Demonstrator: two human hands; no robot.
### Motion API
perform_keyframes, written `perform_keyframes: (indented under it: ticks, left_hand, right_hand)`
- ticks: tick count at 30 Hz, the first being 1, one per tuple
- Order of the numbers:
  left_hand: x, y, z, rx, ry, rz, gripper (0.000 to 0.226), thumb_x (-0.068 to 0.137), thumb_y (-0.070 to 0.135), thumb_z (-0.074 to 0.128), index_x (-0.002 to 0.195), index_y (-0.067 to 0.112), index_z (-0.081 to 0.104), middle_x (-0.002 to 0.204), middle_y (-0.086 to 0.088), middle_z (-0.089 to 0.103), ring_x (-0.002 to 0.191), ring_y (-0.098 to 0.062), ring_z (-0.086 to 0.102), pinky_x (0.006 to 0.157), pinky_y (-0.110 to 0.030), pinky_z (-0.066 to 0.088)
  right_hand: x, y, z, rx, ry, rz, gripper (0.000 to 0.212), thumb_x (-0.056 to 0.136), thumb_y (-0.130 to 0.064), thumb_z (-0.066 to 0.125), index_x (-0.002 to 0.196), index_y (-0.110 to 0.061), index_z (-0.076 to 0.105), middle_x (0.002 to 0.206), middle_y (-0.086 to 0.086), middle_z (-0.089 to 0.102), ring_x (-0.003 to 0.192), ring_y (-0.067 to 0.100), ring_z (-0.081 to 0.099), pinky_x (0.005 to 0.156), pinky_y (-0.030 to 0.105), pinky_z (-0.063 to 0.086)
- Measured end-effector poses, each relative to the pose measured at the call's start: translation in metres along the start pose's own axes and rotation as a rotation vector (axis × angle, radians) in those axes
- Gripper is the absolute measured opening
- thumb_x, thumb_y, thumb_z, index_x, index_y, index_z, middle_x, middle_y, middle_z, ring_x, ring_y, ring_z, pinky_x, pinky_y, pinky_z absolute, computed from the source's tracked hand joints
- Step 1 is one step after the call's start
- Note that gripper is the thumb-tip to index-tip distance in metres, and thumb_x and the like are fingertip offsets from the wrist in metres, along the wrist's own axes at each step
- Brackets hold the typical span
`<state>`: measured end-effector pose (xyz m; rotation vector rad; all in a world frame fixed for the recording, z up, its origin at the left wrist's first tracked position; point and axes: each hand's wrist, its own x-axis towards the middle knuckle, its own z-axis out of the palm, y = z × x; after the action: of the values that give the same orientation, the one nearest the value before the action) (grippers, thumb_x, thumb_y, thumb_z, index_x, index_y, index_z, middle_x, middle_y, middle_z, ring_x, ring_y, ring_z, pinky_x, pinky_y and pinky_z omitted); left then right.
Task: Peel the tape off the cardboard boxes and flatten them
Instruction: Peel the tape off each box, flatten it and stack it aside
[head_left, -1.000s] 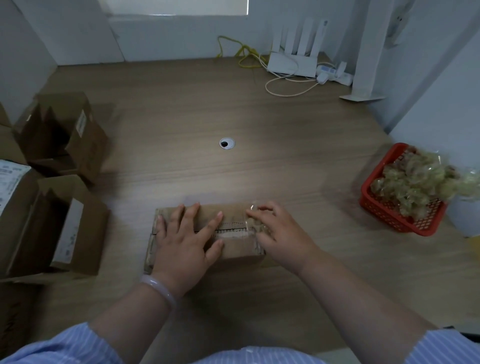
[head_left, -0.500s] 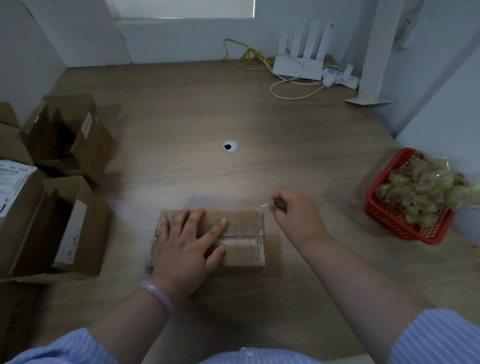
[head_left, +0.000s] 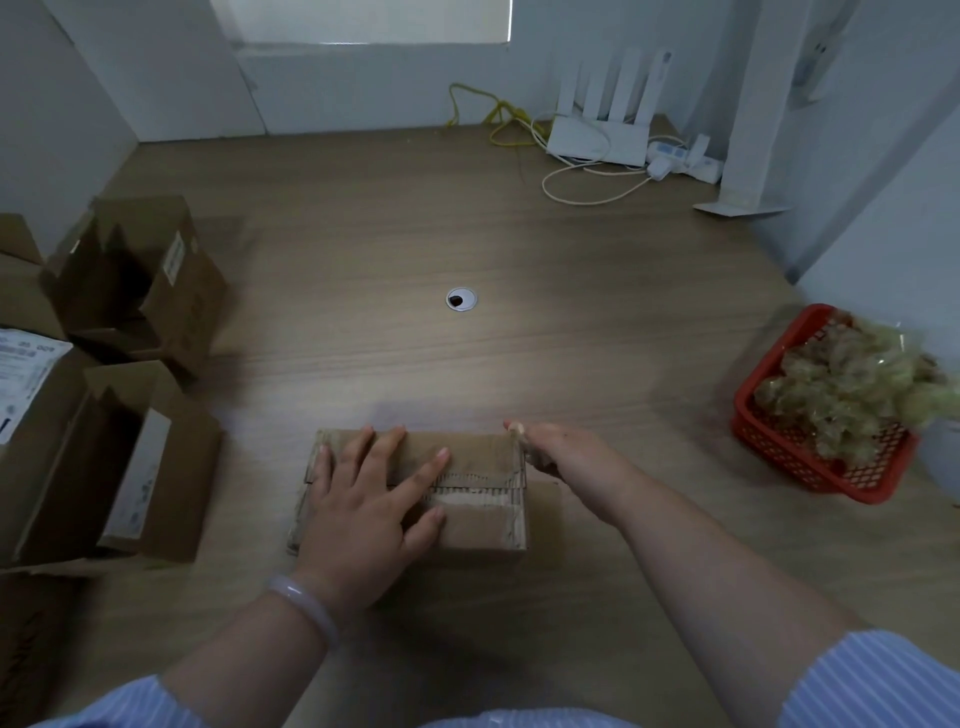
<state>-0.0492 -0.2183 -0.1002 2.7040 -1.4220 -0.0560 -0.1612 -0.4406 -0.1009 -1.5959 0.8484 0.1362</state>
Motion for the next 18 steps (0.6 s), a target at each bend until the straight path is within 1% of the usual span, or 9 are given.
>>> perform_keyframes:
  ticks: [1,2,3,5,8,12,15,16,18]
  left_hand:
    - [0.000,0.000,0.000,0.003,-0.002,-0.001,0.056,0.081,0.064,0.037,0.135,0.049,0.043,0.143,-0.006,0.044,0.133,-0.035,0.035,0.106,-0.063,0.027]
    - [0.000,0.000,0.000,0.007,-0.004,-0.002,0.056,0.081,0.064,0.037,0.134,0.049,0.044,0.143,-0.006,0.044,0.133,-0.035,0.035,0.106,-0.063,0.027]
    - [0.000,0.000,0.000,0.009,-0.008,-0.004,0.056,0.081,0.064,0.037,0.134,0.049,0.044,0.143,-0.006,0.044,0.133,-0.035,0.035,0.107,-0.063,0.026]
    - [0.000,0.000,-0.001,0.009,-0.022,-0.008,0.056,0.081,0.064,0.037,0.134,0.049,0.044,0.143,-0.006,0.044,0.133,-0.034,0.034,0.107,-0.062,0.026]
    - [0.002,0.000,-0.001,0.006,-0.032,-0.011,0.056,0.081,0.064,0.038,0.134,0.048,0.046,0.142,-0.006,0.044,0.133,-0.034,0.035,0.106,-0.062,0.027]
    - [0.003,0.001,-0.002,0.004,-0.047,-0.011,0.055,0.082,0.064,0.036,0.135,0.049,0.043,0.144,-0.006,0.042,0.135,-0.034,0.032,0.107,-0.062,0.026]
    - [0.002,0.002,-0.003,0.001,-0.053,-0.011,0.055,0.083,0.064,0.035,0.136,0.049,0.042,0.144,-0.005,0.041,0.135,-0.034,0.032,0.108,-0.062,0.024]
    - [0.001,0.002,-0.004,0.001,-0.054,-0.012,0.055,0.083,0.063,0.036,0.135,0.049,0.043,0.144,-0.005,0.041,0.135,-0.034,0.032,0.107,-0.061,0.025]
    - [0.001,0.003,-0.004,0.002,-0.056,-0.018,0.055,0.082,0.063,0.037,0.134,0.048,0.045,0.143,-0.006,0.043,0.134,-0.034,0.033,0.107,-0.061,0.025]
  right_hand:
    - [-0.002,0.001,-0.002,-0.004,0.006,-0.058,0.027,0.089,-0.036,0.062,0.114,-0.028,0.068,0.116,-0.005,0.066,0.112,0.010,0.057,0.103,0.030,0.041]
    - [-0.004,0.002,-0.004,0.011,0.017,-0.105,0.025,0.089,-0.026,0.064,0.114,-0.026,0.067,0.116,-0.003,0.066,0.111,0.009,0.058,0.103,0.029,0.042]
    - [-0.005,0.002,-0.006,0.008,0.036,-0.143,0.022,0.088,-0.019,0.067,0.108,-0.026,0.068,0.112,-0.001,0.068,0.107,0.009,0.060,0.102,0.028,0.044]
    - [-0.001,-0.001,-0.004,-0.004,0.106,-0.192,0.017,0.084,-0.011,0.070,0.089,-0.028,0.067,0.097,0.000,0.071,0.096,0.013,0.065,0.095,0.031,0.050]
    - [0.007,-0.001,0.001,-0.060,0.212,-0.204,0.022,0.084,-0.009,0.069,0.075,-0.028,0.063,0.082,-0.001,0.068,0.084,0.017,0.066,0.086,0.035,0.055]
    - [0.016,-0.001,0.009,0.162,0.277,-0.108,0.021,0.088,-0.005,0.063,0.075,-0.021,0.062,0.083,0.005,0.066,0.083,0.022,0.066,0.081,0.041,0.057]
    - [0.019,0.004,0.004,0.416,0.332,0.035,0.016,0.092,-0.003,0.057,0.081,-0.013,0.060,0.080,0.008,0.061,0.065,0.014,0.059,0.063,0.028,0.058]
    - [0.018,0.007,-0.001,0.461,0.349,0.059,0.012,0.092,-0.004,0.058,0.083,-0.012,0.060,0.080,0.008,0.061,0.064,0.013,0.057,0.057,0.025,0.057]
    - [0.015,0.017,-0.016,0.440,0.379,0.057,0.004,0.089,-0.011,0.064,0.089,-0.013,0.061,0.085,0.007,0.066,0.063,0.013,0.059,0.051,0.025,0.053]
